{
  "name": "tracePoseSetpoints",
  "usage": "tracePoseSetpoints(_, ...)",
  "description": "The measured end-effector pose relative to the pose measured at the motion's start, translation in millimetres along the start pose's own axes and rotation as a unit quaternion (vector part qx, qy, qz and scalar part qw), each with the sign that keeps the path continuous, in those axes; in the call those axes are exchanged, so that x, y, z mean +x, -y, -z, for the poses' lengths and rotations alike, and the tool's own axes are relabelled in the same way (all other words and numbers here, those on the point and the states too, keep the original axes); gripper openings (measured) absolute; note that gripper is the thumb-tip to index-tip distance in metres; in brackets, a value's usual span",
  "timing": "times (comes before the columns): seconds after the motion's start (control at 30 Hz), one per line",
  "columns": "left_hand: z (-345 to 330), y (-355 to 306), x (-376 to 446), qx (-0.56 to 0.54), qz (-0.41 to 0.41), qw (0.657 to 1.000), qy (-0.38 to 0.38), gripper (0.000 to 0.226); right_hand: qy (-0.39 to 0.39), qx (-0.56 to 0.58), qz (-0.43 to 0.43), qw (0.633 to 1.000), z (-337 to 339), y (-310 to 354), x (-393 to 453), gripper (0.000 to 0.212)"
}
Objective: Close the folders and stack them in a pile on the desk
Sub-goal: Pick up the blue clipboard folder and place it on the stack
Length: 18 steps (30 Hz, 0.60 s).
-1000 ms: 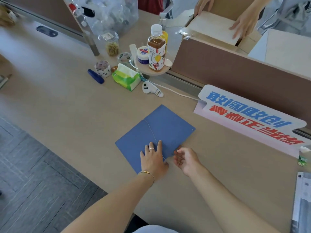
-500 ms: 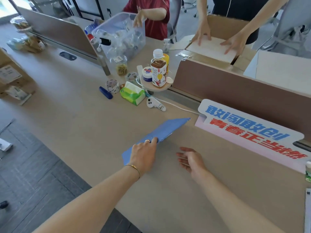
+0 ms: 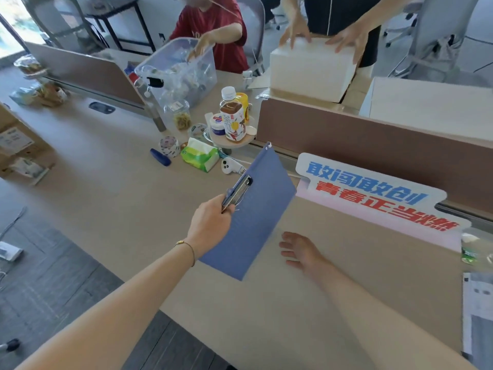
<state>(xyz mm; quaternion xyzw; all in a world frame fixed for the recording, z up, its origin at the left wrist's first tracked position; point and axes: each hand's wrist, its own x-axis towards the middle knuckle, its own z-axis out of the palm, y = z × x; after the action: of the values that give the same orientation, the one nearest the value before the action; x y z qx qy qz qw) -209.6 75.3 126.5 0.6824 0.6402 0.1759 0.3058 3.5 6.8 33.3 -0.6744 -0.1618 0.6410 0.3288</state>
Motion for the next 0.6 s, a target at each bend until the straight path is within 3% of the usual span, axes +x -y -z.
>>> tracePoseSetpoints(0.17, -20, -17, -1, -0.148, 0.013, 0.989, 0.003, 0.015, 0.003, 0.107, 0.018, 0.994, 18, -6, -10, 0.015)
tracePoseSetpoints(0.27, -30, -23, -6, -0.228, 0.041, 0.972, 0.022, 0.024, -0.063, 0.137, 0.076, 0.986, 39, -11, -13, 0.015)
tracePoseSetpoints(0.43, -66, -32, -22, -0.302, 0.090, 0.945, 0.085, 0.020, -0.222, 0.143, 0.131, 0.956, 77, -13, -31, 0.016)
tracePoseSetpoints(0.6, -116, -56, -32, -0.379, 0.123, 0.910, 0.114, 0.021, -0.299, 0.100, 0.188, 0.930, 135, -9, -58, 0.021)
